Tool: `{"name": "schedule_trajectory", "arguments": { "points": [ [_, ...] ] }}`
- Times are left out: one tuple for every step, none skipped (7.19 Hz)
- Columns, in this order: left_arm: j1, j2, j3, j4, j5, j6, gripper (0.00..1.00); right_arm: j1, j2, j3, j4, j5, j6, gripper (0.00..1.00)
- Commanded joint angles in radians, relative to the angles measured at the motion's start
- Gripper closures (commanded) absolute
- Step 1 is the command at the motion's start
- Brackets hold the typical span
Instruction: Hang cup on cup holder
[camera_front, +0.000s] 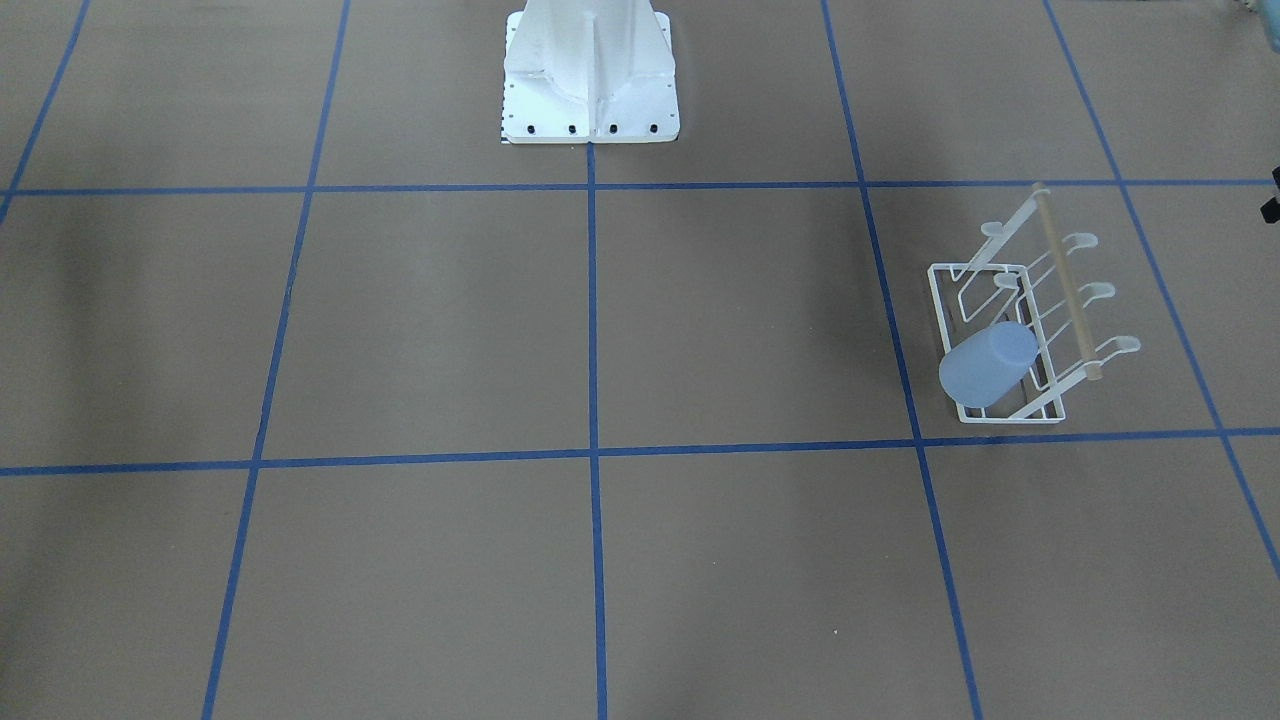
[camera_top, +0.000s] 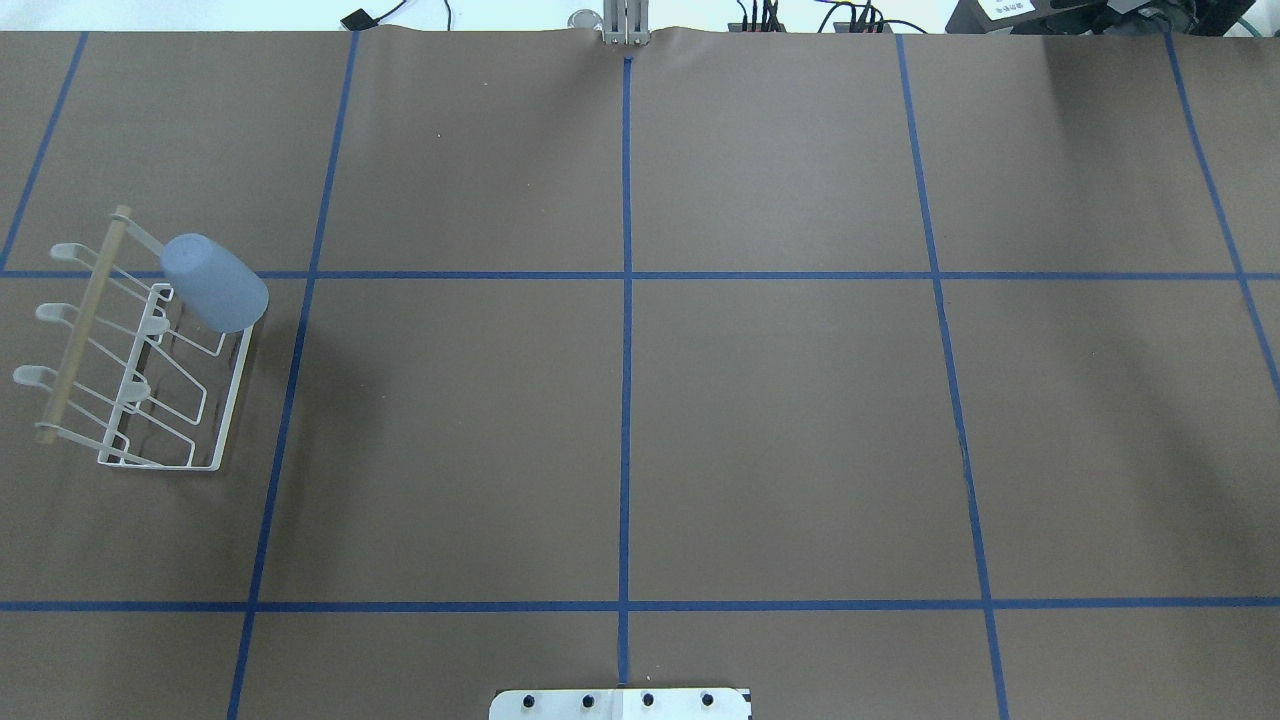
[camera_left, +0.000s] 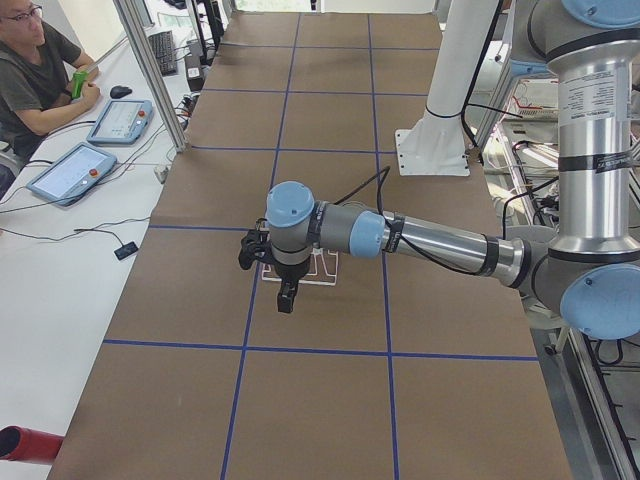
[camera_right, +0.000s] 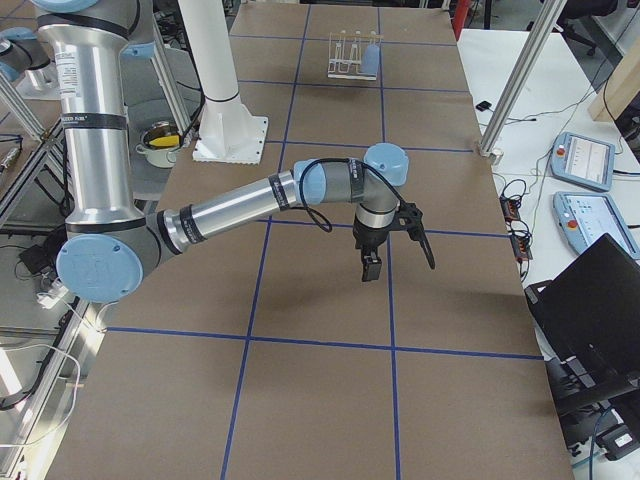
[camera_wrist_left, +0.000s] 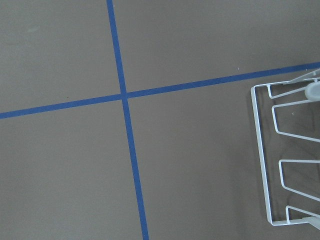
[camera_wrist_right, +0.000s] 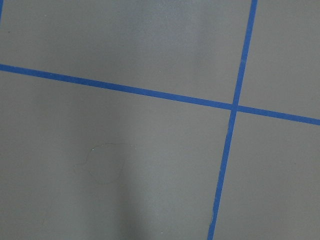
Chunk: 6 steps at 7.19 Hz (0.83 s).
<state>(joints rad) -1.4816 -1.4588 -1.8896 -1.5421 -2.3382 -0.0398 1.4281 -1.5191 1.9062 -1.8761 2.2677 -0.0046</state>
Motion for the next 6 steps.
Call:
{"name": "schedule_trajectory", "arguments": {
  "points": [
    [0.000,0.000,0.012,0.000,-0.001,0.004,0.01,0.000,0.007,0.000,0.000,-0.004,0.000,0.00],
    [0.000,-0.008,0.017,0.000,-0.010,0.001,0.01,0.000,0.008,0.000,0.000,0.001,0.000,0.00],
    [0.000,-0.012,0.026,0.002,-0.030,0.001,0.01,0.000,0.010,0.004,0.000,0.000,0.000,0.00],
    [0.000,-0.008,0.005,0.000,-0.030,0.000,0.01,0.000,0.010,0.004,0.000,0.000,0.000,0.00],
    [0.000,-0.005,0.000,0.003,-0.026,0.000,0.01,-0.002,0.010,0.002,0.000,0.001,0.002,0.00],
    [0.000,-0.003,0.000,0.007,-0.026,0.000,0.01,-0.002,0.010,0.005,0.000,0.001,0.002,0.00]
  ]
}}
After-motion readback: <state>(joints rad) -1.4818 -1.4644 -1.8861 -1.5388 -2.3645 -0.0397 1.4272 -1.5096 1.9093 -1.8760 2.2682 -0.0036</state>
